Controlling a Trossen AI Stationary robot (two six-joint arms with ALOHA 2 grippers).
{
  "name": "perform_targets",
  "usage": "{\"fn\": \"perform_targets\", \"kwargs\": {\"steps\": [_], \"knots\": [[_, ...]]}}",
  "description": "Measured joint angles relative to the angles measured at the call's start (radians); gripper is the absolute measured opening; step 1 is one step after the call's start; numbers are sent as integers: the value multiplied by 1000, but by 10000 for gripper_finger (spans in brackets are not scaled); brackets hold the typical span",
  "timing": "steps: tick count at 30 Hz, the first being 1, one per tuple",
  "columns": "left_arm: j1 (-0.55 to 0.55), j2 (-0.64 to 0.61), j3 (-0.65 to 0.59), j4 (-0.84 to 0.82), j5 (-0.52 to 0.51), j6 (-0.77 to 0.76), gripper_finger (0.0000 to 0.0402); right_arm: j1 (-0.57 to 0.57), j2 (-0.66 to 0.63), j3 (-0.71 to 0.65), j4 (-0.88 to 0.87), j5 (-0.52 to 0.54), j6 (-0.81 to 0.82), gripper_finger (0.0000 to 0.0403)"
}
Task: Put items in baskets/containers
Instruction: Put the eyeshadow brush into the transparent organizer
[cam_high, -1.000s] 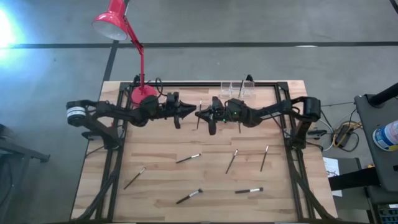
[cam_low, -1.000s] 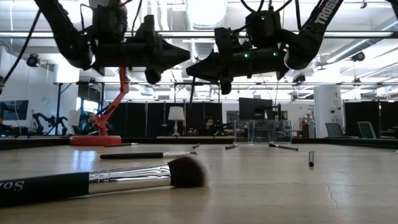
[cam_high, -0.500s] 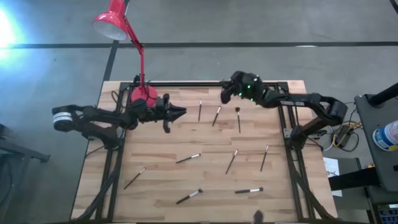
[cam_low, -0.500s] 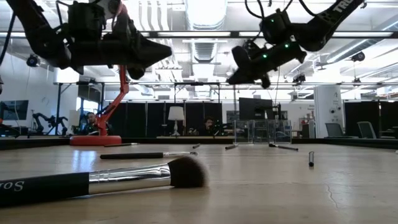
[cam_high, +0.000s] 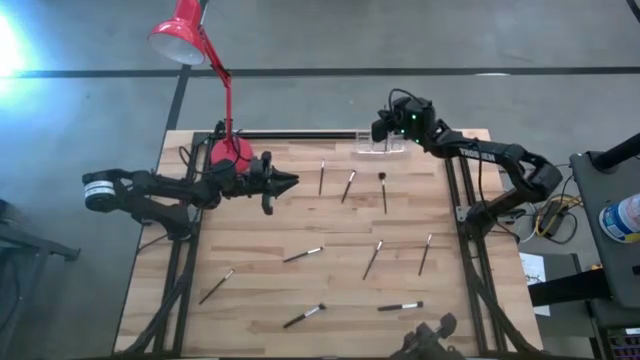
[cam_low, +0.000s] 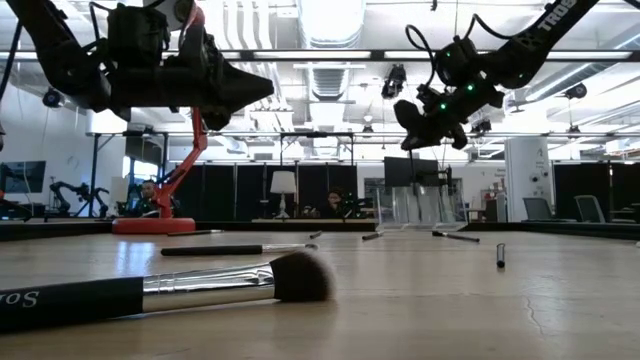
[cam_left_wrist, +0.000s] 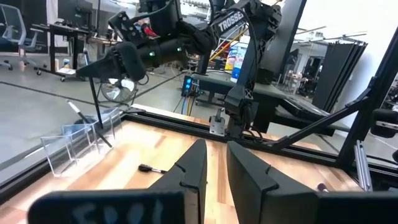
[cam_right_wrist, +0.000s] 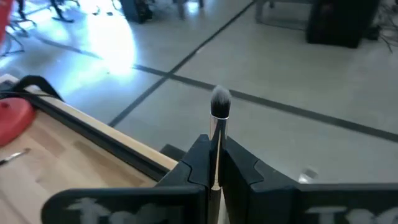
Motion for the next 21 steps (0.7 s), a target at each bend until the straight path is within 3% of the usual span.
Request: {"fn": "perform_targets", "kwargs": {"steps": [21], "knots": [[0,2,0,0,0,5,55,-19,-45,10,-13,-58,20,13]]}}
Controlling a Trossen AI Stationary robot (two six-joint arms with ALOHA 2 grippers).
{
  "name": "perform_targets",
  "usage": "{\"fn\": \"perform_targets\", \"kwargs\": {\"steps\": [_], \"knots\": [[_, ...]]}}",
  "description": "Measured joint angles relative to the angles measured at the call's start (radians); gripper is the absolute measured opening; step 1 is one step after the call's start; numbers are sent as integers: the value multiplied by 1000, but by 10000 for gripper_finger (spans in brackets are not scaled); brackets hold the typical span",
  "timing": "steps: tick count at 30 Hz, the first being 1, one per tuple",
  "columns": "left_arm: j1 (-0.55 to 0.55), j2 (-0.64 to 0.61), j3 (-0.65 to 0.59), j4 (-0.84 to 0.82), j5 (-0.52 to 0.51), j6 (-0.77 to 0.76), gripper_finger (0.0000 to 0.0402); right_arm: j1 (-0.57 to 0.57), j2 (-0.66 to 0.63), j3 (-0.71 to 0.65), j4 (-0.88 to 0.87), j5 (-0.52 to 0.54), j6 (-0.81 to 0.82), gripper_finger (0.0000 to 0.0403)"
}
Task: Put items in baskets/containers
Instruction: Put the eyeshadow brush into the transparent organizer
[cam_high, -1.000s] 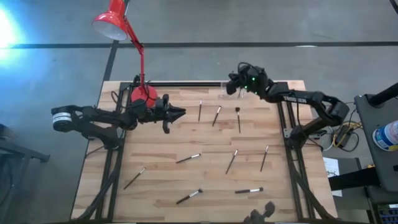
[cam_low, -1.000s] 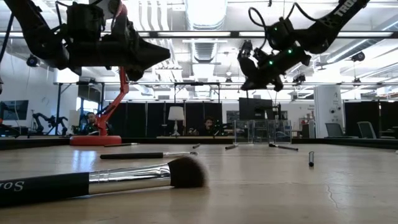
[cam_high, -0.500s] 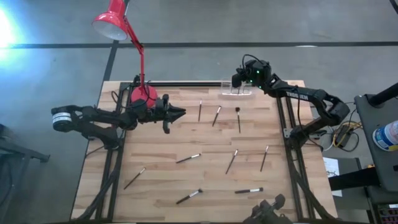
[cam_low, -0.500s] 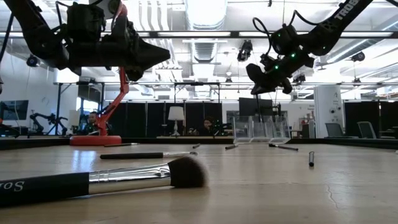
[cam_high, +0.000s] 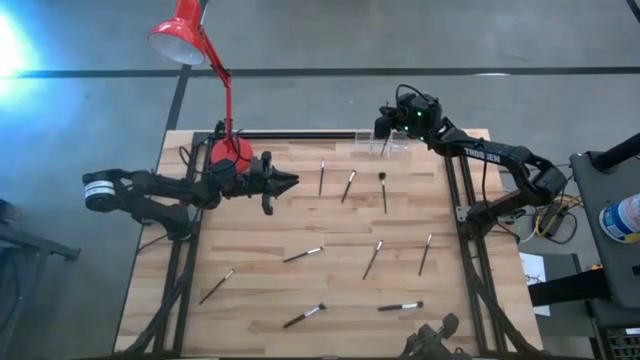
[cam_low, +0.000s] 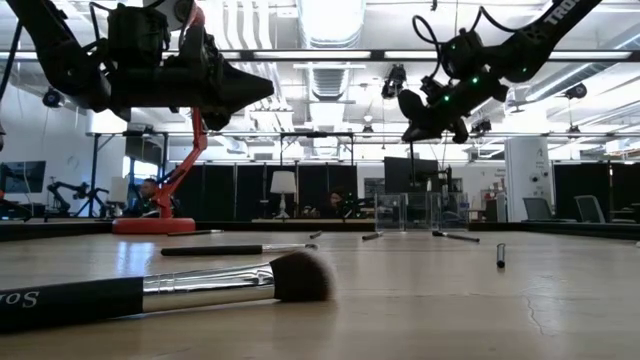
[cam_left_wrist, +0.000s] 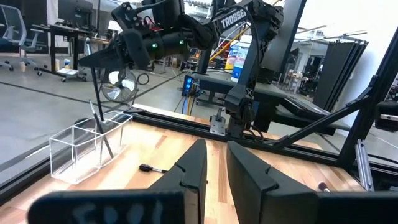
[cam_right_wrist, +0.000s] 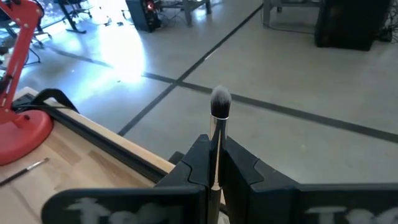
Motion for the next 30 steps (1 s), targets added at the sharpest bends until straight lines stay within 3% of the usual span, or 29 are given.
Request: {"fn": "perform_targets", "kwargs": {"steps": [30], "knots": [[0,0,0,-6,0,-1,55,-2,119,-2,7,76,46,13]]}}
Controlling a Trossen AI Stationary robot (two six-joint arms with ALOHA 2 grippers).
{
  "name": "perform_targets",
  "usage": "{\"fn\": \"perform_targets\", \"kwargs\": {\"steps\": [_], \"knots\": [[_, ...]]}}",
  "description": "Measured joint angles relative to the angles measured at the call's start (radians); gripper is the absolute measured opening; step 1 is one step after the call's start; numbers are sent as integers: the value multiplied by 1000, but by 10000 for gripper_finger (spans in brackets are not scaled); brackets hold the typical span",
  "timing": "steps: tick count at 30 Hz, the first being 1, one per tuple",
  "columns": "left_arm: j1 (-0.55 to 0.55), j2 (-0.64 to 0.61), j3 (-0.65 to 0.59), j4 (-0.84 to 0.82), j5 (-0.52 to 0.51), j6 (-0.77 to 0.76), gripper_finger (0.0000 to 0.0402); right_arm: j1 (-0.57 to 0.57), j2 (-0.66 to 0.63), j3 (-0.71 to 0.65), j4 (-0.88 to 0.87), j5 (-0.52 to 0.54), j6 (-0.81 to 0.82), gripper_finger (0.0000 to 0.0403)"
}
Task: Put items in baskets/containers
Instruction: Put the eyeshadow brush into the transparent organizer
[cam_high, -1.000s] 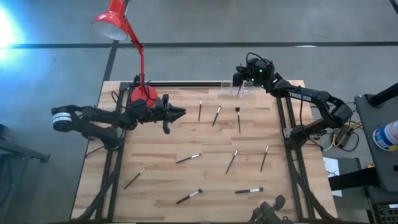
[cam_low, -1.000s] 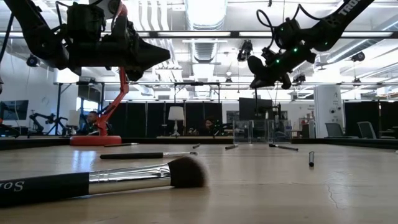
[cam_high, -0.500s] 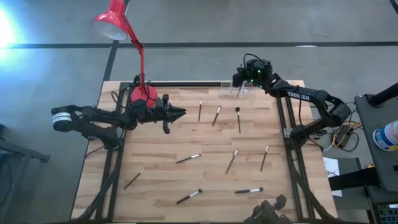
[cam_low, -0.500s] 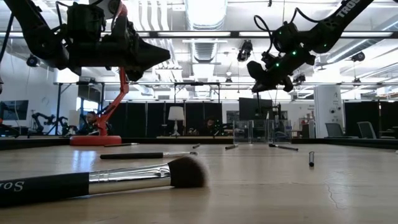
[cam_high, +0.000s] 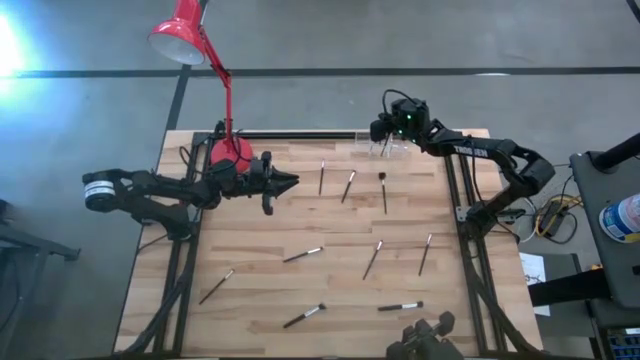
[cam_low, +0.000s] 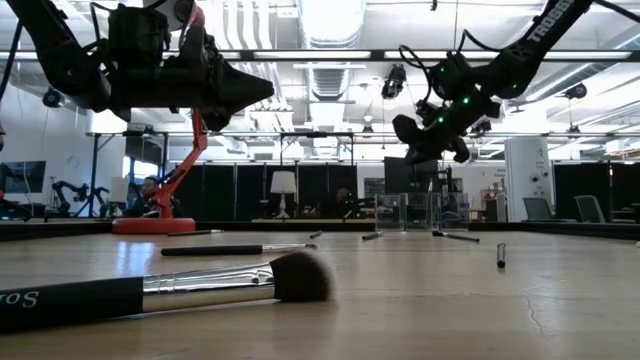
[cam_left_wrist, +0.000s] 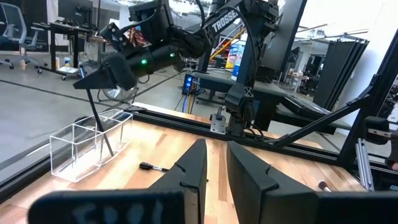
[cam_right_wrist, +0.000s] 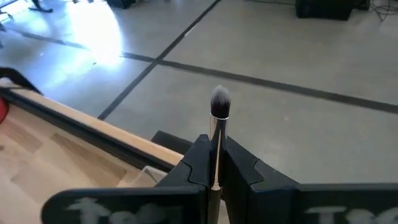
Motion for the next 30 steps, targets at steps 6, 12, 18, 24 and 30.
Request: {"fn": "perform_targets", "kwargs": {"steps": [6,12,18,24,30], "knots": [[0,0,0,-6,0,0,55,0,-6,-13,-5,11,32,22],[0,0,0,-7,0,0,55,7,0,-47,1,64,53,19],[0,0,0,-8,0,0,55,7,-6,-51,4,78,69,25],[1,0,0,-10,-18,-33,55,7,-2,-52,-2,73,83,45],[1,0,13,-50,-18,-67,55,7,-6,-52,-8,72,73,46]]}}
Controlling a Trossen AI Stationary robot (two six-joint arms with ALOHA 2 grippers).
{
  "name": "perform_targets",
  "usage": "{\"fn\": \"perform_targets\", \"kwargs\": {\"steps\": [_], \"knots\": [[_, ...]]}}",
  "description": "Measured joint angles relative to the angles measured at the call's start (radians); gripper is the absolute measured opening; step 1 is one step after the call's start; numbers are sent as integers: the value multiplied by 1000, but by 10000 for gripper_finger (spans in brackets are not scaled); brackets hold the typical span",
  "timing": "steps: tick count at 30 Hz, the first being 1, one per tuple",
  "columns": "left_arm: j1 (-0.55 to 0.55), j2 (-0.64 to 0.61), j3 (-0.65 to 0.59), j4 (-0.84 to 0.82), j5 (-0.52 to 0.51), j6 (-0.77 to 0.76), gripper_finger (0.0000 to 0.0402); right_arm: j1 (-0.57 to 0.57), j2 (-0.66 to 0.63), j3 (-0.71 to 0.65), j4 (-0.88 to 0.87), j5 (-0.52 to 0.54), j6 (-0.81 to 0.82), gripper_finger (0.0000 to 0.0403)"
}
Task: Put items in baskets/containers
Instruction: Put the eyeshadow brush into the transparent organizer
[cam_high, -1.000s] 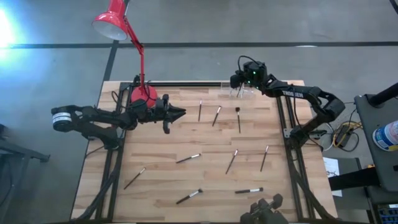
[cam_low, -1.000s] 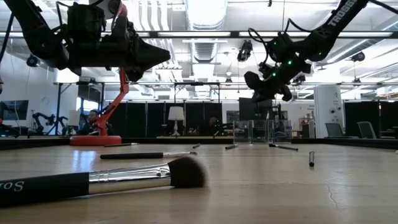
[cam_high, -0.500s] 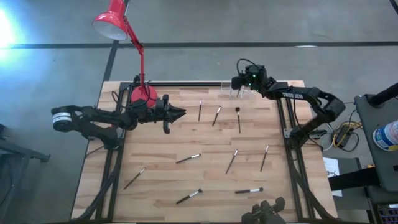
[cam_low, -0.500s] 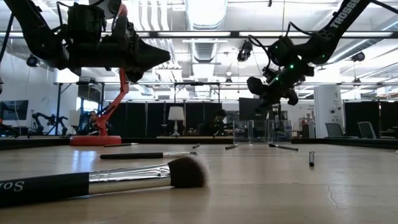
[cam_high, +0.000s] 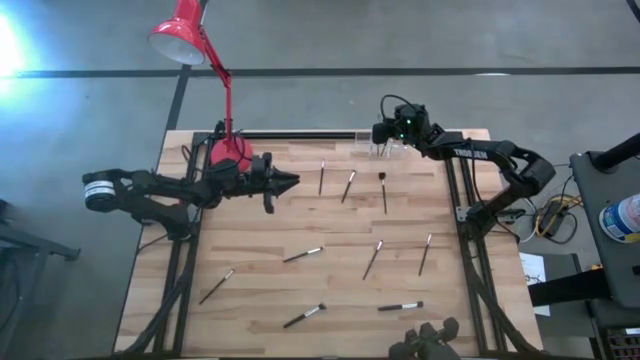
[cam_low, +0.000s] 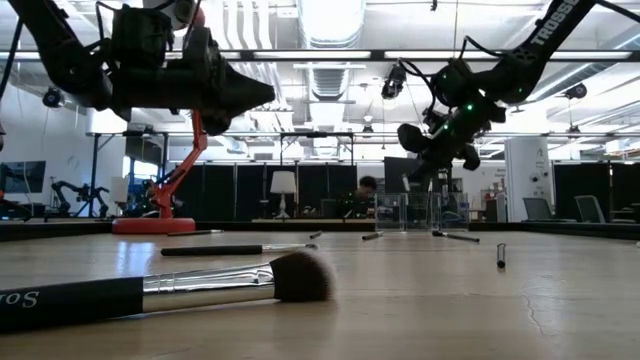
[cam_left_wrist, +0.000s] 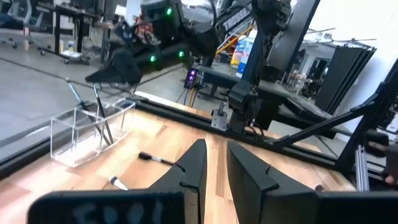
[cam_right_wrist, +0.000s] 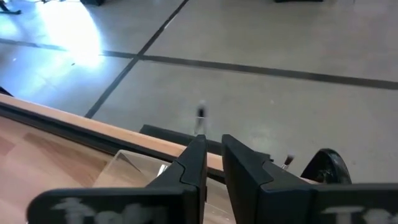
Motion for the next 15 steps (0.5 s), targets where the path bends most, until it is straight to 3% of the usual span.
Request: {"fn": "perform_targets", "kwargs": {"steps": [8,15], "knots": [[1,0,28,-116,-32,10,51,5,-77,-1,-53,-22,-87,20],[4,-1,30,-180,-109,24,6,111,-177,-63,-50,-28,-172,8]]}}
